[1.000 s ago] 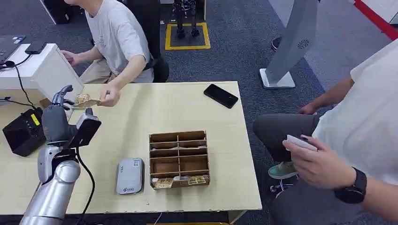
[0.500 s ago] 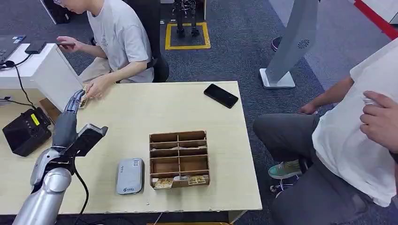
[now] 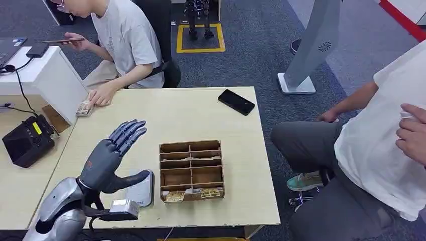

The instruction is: Pass the card to the sensor for recognition and then transmit it.

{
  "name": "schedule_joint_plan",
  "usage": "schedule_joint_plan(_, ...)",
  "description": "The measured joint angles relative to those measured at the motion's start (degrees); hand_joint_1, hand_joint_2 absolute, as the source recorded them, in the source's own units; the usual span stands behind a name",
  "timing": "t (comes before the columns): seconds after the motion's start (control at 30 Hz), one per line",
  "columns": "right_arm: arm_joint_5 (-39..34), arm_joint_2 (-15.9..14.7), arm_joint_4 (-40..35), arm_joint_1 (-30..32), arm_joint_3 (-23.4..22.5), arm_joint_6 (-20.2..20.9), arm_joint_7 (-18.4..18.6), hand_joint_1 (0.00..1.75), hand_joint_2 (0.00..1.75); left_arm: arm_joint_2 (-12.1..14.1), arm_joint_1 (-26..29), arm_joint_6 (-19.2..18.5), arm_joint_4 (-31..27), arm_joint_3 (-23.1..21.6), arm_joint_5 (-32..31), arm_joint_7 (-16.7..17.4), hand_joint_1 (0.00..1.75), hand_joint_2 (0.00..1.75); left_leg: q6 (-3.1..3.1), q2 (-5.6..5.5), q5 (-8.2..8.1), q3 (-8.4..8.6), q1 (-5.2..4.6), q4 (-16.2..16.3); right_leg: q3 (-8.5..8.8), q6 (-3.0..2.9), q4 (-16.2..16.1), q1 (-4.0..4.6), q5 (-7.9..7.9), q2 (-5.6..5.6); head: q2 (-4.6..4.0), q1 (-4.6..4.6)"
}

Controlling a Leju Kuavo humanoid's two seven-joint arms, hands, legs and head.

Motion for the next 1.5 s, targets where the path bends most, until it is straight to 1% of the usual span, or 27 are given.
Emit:
schedule_joint_plan(0.1, -0.07, 0.0, -0.52, 0.12, -0.09, 0.0, -0.26, 0.0, 1.75, 0.79, 1.18, 0.67, -2.33, -1.57, -0.02, -0.81, 0.0, 1.75, -0.01, 0.0, 0.01, 0.0, 0.0, -0.01, 0.0, 0.0, 0.0, 0.01, 0.0, 0.01, 0.0, 0.0)
schedule_joint_plan(0.2, -0.09, 0.02, -1.09, 0.3, -0.22, 0.28, -0.7, 0.0, 1.75, 1.03, 2.71, 3.7, -3.47, -2.71, -3.66, -1.25, 0.0, 1.75, -0.03, 0.0, 0.04, 0.01, 0.0, -0.01, 0.0, 0.0, 0.0, 0.01, 0.01, 0.0, 0.0, -0.02)
schedule_joint_plan(0.27, -0.09, 0.02, -1.33, 0.35, -0.28, 0.37, -0.77, 0.0, 1.75, 1.03, 3.62, 4.79, -3.89, -3.41, -4.68, -1.42, 0.0, 1.75, -0.03, 0.0, 0.04, 0.0, 0.01, -0.01, 0.01, 0.0, 0.01, 0.01, 0.01, 0.0, 0.0, 0.0)
schedule_joint_plan(0.6, -0.04, 0.02, -2.4, 0.82, -0.55, 0.87, -0.76, 0.0, 1.75, 1.35, 5.93, 6.38, -5.18, -4.46, -4.75, -1.68, 0.0, 1.75, -0.02, -0.01, 0.04, -0.01, 0.01, -0.01, 0.01, 0.0, 0.0, 0.0, 0.01, 0.0, 0.0, 0.0)
schedule_joint_plan(0.67, 0.02, 0.02, -2.6, 1.0, -0.59, 1.2, -0.66, 0.0, 1.75, 1.99, 7.02, 7.08, -5.22, -4.59, -5.39, -1.81, 0.0, 1.75, -0.03, 0.0, 0.03, 0.0, 0.0, -0.01, -0.01, -0.01, 0.0, 0.01, 0.01, 0.01, 0.0, -0.02)
schedule_joint_plan(0.73, 0.31, 0.11, -3.21, 1.37, -0.74, 2.01, -0.35, 0.0, 1.75, 2.66, 8.13, 8.66, -5.22, -4.92, -8.9, -1.62, 0.0, 1.75, -0.03, -0.01, 0.03, -0.02, 0.0, -0.01, -0.02, 0.0, 0.0, 0.01, 0.0, -0.01, 0.0, -0.02)
schedule_joint_plan(0.83, 0.9, 0.28, -3.93, 1.63, -1.2, 2.51, -0.42, 0.0, 1.75, 3.47, 9.24, 10.47, -5.02, -5.88, -12.05, -1.62, 0.0, 1.75, -0.03, -0.01, 0.03, -0.04, 0.01, -0.01, -0.03, -0.01, 0.0, 0.01, 0.0, -0.01, 0.0, -0.02)
schedule_joint_plan(1.03, 1.86, 0.57, -5.14, 1.77, -1.97, 3.28, -0.79, 0.0, 1.75, 5.66, 10.79, 11.32, -3.64, -8.96, -14.43, -1.57, 0.0, 1.75, -0.03, -0.02, 0.03, -0.05, 0.01, -0.02, -0.04, 0.0, 0.0, 0.01, 0.0, -0.03, 0.0, 0.0)
schedule_joint_plan(1.1, 2.25, 0.66, -5.46, 1.78, -2.05, 3.41, -0.81, 0.0, 1.75, 6.05, 11.02, 11.43, -2.9, -10.01, -15.9, -0.81, 0.0, 1.75, -0.02, -0.01, 0.03, -0.05, 0.01, -0.02, -0.04, 0.0, 0.0, 0.0, 0.0, -0.03, 0.0, -0.02)
schedule_joint_plan(1.2, 2.86, 0.77, -5.97, 1.8, -2.23, 3.85, -1.03, 0.0, 1.75, 6.44, 11.19, 13.09, -1.33, -12.04, -20.73, 2.21, 0.0, 1.75, -0.02, -0.01, 0.03, -0.05, 0.01, -0.02, -0.04, 0.0, 0.0, 0.0, 0.01, -0.02, 0.0, -0.02)
schedule_joint_plan(1.27, 3.1, 0.87, -6.32, 1.84, -2.47, 3.96, -1.03, 0.0, 1.75, 6.77, 11.39, 14.32, -0.52, -12.83, -22.43, 3.61, 0.0, 1.75, -0.02, -0.01, 0.03, -0.05, 0.0, -0.02, -0.04, 0.0, 0.0, 0.0, 0.01, -0.02, 0.0, -0.02)
schedule_joint_plan(1.37, 3.36, 1.12, -6.82, 1.84, -2.97, 4.24, -0.94, 0.0, 1.75, 7.06, 11.49, 15.17, 1.42, -14.11, -24.79, 5.7, 0.0, 1.75, -0.02, -0.01, 0.03, -0.06, 0.0, -0.02, -0.04, 0.0, 0.0, 0.01, 0.01, -0.03, 0.0, 0.0)
schedule_joint_plan(1.5, 3.41, 1.29, -7.23, 1.84, -3.1, 4.39, -0.77, 0.0, 1.75, 7.12, 11.58, 15.3, 3.31, -15.01, -25.12, 6.34, 0.0, 1.75, -0.02, -0.01, 0.04, -0.06, 0.01, -0.02, -0.04, 0.0, 0.0, 0.01, 0.01, -0.03, 0.0, 0.0)
